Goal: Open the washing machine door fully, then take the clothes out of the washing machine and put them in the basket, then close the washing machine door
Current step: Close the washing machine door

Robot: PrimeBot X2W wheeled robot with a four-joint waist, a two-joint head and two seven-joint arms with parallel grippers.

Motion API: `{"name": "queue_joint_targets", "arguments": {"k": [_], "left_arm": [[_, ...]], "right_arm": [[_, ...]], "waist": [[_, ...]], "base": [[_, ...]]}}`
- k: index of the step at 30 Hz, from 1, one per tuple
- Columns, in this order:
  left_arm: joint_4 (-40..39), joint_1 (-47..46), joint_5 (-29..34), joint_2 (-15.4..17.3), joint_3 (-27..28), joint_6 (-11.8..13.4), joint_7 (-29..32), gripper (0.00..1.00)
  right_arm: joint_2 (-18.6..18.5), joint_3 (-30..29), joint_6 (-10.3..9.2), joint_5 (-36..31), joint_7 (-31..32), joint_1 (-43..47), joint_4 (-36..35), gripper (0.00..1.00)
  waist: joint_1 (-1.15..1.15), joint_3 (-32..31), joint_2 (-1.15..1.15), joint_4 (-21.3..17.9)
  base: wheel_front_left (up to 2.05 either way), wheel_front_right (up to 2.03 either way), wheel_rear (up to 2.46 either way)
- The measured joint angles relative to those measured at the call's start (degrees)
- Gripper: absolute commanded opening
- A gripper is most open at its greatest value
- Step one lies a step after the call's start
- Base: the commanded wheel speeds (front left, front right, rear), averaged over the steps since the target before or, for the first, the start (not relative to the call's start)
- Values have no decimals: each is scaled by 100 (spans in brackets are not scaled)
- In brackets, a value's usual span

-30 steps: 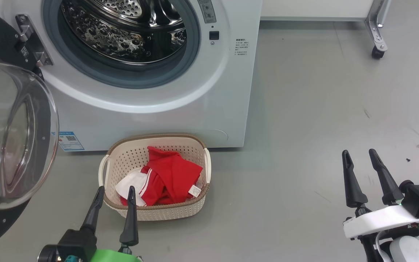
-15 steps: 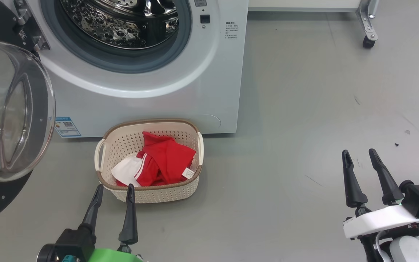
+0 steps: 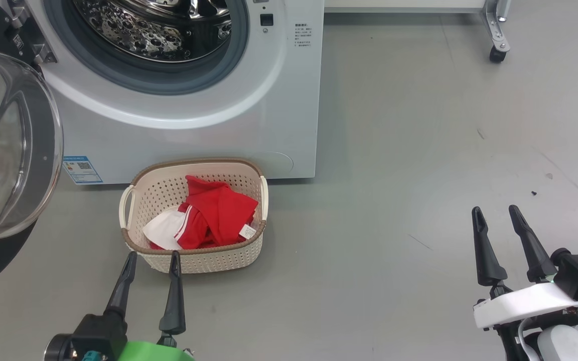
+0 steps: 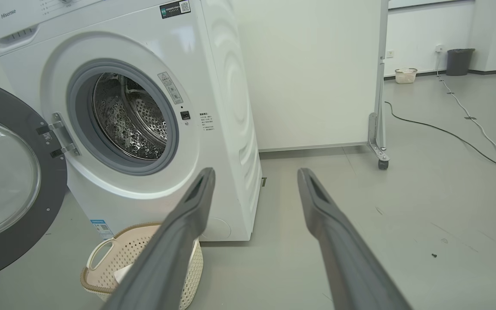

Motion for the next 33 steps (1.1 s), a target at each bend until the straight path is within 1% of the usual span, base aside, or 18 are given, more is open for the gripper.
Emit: {"name": "queue_joint_targets", "arguments": {"k": [33], "left_arm": [[59, 2, 7, 0, -2, 0, 0, 100]], "right_arm": [[-5, 54, 0, 0, 0, -2, 67, 100]], "waist": [[0, -152, 0, 12]], "base": [[1, 1, -2]]}}
